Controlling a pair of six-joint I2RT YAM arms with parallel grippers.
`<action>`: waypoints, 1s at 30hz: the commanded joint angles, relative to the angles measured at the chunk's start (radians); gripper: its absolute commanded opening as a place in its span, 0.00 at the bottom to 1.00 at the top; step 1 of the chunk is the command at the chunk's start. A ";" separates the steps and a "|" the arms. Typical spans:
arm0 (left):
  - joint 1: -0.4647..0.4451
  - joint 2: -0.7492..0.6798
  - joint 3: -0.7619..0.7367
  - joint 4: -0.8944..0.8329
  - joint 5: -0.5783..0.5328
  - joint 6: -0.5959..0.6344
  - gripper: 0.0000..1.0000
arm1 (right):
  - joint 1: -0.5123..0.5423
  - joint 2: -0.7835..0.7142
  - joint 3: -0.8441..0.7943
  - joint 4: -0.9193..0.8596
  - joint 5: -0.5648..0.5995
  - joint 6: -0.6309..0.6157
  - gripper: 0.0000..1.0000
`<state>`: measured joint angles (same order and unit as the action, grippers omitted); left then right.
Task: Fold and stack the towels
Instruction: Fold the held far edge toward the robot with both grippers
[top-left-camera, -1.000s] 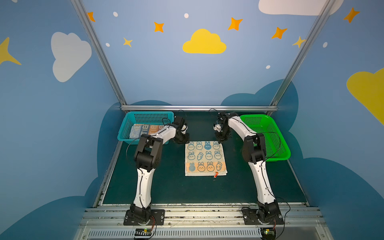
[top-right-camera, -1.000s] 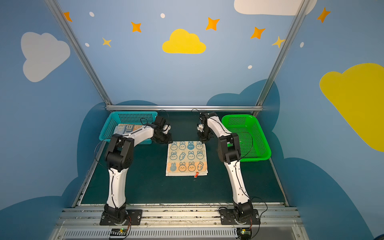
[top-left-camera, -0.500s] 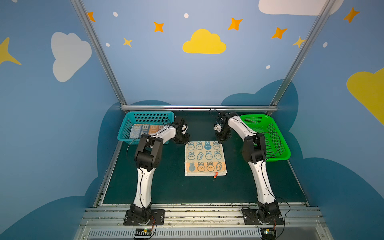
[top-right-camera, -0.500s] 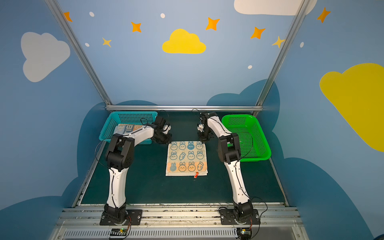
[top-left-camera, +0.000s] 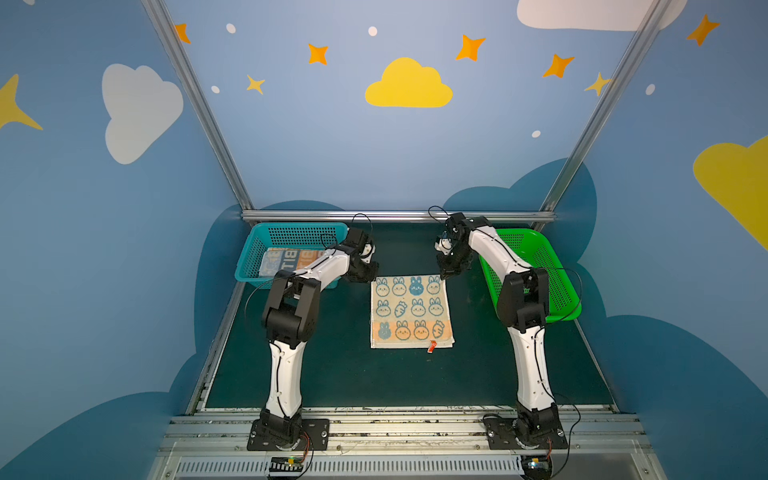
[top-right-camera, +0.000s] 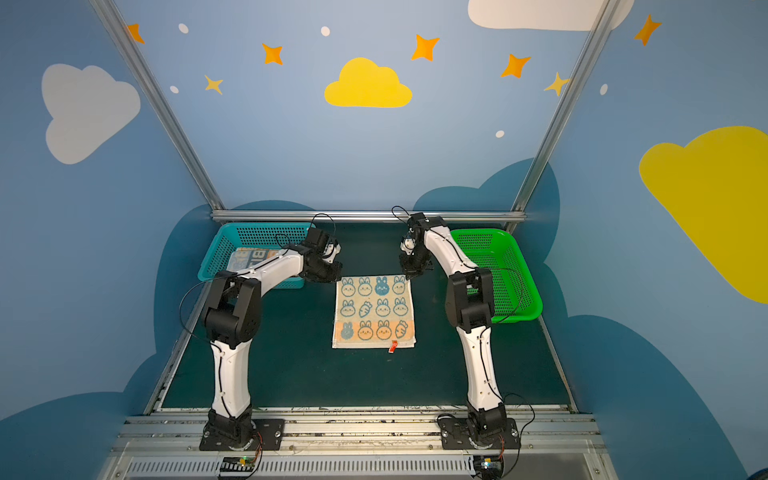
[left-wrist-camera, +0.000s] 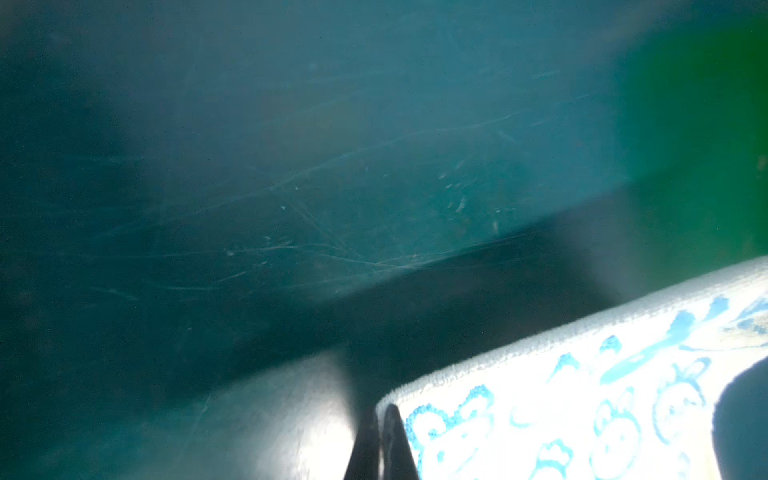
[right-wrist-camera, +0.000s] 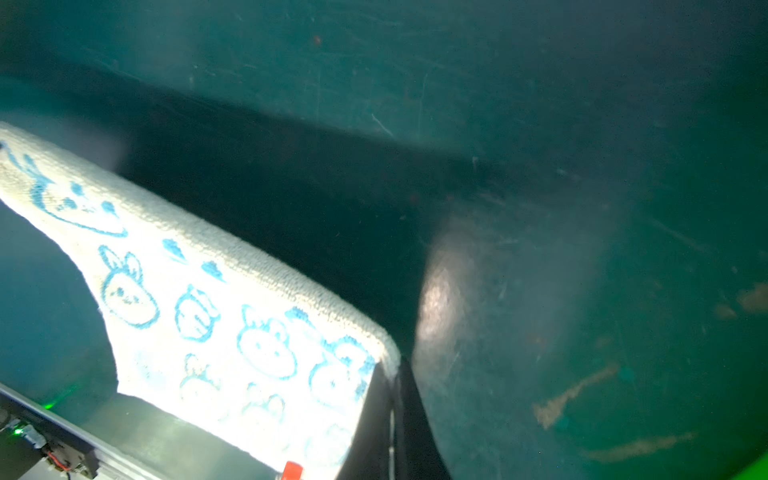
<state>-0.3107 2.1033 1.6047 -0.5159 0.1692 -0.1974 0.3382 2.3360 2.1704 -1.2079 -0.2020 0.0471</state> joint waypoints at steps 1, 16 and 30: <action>0.004 -0.069 -0.038 0.009 -0.034 0.017 0.03 | -0.004 -0.051 -0.038 -0.013 0.032 0.033 0.00; -0.026 -0.322 -0.294 0.090 -0.036 -0.049 0.03 | 0.033 -0.254 -0.329 0.049 0.075 0.130 0.00; -0.110 -0.545 -0.626 0.168 -0.089 -0.182 0.03 | 0.053 -0.441 -0.725 0.184 0.026 0.267 0.00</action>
<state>-0.4301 1.6085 1.0260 -0.3531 0.1417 -0.3382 0.3969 1.9560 1.5082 -1.0412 -0.2054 0.2642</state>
